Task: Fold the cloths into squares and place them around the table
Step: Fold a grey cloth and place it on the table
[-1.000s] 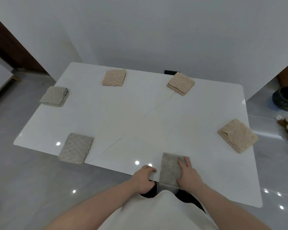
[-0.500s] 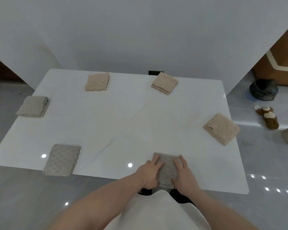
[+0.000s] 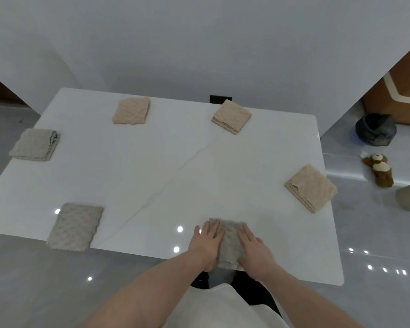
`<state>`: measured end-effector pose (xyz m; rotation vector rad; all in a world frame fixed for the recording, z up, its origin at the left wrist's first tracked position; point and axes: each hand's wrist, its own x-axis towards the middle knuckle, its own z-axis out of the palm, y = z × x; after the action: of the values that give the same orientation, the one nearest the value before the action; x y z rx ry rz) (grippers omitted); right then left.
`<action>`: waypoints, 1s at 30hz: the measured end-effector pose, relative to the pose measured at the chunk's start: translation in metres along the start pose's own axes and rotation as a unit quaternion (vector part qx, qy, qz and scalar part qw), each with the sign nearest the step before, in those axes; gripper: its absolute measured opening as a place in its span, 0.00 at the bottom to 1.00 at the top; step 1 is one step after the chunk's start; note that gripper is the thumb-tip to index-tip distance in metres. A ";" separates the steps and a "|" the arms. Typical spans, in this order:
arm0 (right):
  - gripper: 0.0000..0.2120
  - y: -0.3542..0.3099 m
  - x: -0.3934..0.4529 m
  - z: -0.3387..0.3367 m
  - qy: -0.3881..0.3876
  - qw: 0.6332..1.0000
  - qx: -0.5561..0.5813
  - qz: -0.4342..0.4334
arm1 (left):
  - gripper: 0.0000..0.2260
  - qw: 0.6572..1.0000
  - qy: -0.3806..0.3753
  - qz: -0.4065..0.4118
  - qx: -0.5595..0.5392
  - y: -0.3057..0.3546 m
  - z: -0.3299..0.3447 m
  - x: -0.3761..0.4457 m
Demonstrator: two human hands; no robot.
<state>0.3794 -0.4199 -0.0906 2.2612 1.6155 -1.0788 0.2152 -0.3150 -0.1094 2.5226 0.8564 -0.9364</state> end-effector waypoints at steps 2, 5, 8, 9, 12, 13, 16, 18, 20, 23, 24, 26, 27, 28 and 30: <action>0.41 0.006 0.010 -0.008 -0.005 1.000 -0.017 -0.002 | 0.44 1.000 -0.004 -0.011 0.005 0.004 -0.002 0.004; 0.43 0.016 0.023 -0.022 -0.026 0.999 -0.040 0.001 | 0.42 1.000 0.002 -0.011 0.006 0.005 -0.005 0.008; 0.43 0.021 0.025 -0.026 -0.038 0.998 -0.039 0.004 | 0.41 1.000 0.004 0.012 0.007 0.000 -0.010 0.009; 0.43 0.020 0.023 -0.023 -0.042 0.998 -0.035 0.006 | 0.40 1.000 0.001 0.020 0.006 -0.003 -0.012 0.008; 0.43 0.015 0.012 -0.011 -0.046 0.999 -0.017 0.011 | 0.39 0.999 -0.020 0.040 -0.006 -0.012 -0.021 0.005; 0.43 0.012 0.009 -0.008 -0.038 0.999 -0.007 0.009 | 0.39 0.999 -0.023 0.046 -0.016 -0.015 -0.025 0.004; 0.39 0.004 0.004 -0.003 0.015 1.000 0.021 -0.009 | 0.32 0.995 0.044 0.073 -0.049 -0.021 -0.035 0.000; 0.36 -0.002 0.003 -0.003 0.052 0.998 0.017 -0.027 | 0.27 0.990 0.104 0.067 -0.067 -0.025 -0.034 -0.004; 0.34 -0.008 0.003 -0.001 0.065 0.997 -0.003 -0.032 | 0.26 0.991 0.103 0.057 -0.066 -0.031 -0.029 -0.008; 0.34 -0.014 0.005 0.007 0.041 0.998 -0.037 -0.021 | 0.31 0.997 0.053 0.053 -0.034 -0.036 -0.015 -0.012; 0.35 -0.015 0.007 0.010 0.034 0.998 -0.045 -0.017 | 0.34 0.998 0.035 0.049 -0.030 -0.038 -0.012 -0.014; 0.35 -0.016 0.010 0.013 0.026 0.998 -0.052 -0.010 | 0.38 0.999 0.007 0.040 -0.029 -0.040 -0.009 -0.017; 0.35 -0.016 0.012 0.014 0.024 0.998 -0.054 -0.007 | 0.39 0.999 -0.003 0.038 -0.027 -0.040 -0.010 -0.018; 0.35 -0.016 0.013 0.014 0.023 0.998 -0.056 -0.004 | 0.39 0.999 -0.010 0.035 -0.024 -0.040 -0.012 -0.018; 0.35 -0.016 0.016 0.013 0.023 0.998 -0.061 0.000 | 0.40 0.999 -0.023 0.022 -0.015 -0.037 -0.016 -0.016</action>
<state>0.3618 -0.4078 -0.1061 2.2226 1.6508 -0.9082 0.1893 -0.2858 -0.0900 2.4747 0.7904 -0.9574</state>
